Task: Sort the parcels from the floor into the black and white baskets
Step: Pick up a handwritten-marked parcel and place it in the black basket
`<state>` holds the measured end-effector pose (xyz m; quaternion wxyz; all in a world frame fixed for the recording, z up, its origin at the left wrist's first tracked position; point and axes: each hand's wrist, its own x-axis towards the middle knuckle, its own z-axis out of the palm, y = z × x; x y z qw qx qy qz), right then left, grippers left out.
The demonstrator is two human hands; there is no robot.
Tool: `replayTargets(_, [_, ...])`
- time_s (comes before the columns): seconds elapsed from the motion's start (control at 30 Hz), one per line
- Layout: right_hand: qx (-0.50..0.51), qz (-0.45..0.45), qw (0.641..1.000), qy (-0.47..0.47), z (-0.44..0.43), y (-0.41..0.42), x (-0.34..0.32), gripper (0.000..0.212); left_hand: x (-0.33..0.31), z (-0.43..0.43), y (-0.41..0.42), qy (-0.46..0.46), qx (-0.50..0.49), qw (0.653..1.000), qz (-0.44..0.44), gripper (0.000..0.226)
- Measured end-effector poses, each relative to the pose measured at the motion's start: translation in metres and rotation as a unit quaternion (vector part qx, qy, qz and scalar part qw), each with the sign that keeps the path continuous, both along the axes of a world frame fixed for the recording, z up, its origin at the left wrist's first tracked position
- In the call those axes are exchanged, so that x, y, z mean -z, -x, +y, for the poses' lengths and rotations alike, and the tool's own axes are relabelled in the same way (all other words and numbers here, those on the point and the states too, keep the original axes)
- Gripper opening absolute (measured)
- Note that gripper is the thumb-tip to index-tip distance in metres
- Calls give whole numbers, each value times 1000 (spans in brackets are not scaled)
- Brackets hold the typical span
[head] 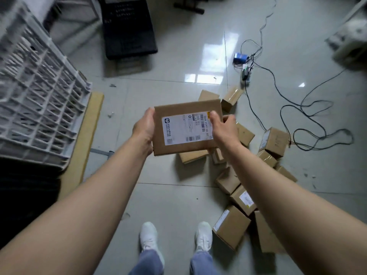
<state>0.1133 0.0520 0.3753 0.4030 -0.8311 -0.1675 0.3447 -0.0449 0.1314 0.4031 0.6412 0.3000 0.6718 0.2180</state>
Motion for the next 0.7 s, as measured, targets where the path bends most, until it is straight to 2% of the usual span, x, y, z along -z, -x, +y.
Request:
replayTargets(0.2, [44, 23, 995, -86, -10, 25, -129, 36, -127, -9, 28, -41, 9, 999, -13, 47])
replayTargets(0.4, [66, 44, 988, -133, -34, 43, -205, 52, -195, -34, 61, -57, 26, 998, -22, 52])
replayTargets(0.47, [70, 60, 987, -128, -41, 49, -221, 51, -208, -43, 70, -67, 50, 996, -21, 47])
replayTargets(0.6, [129, 162, 971, -116, -47, 57, -250, 56, -230, -55, 84, -83, 91, 992, -33, 26])
replayTargets(0.7, [129, 147, 973, -125, -48, 61, -261, 52, -243, -56, 87, -103, 90, 990, -45, 19])
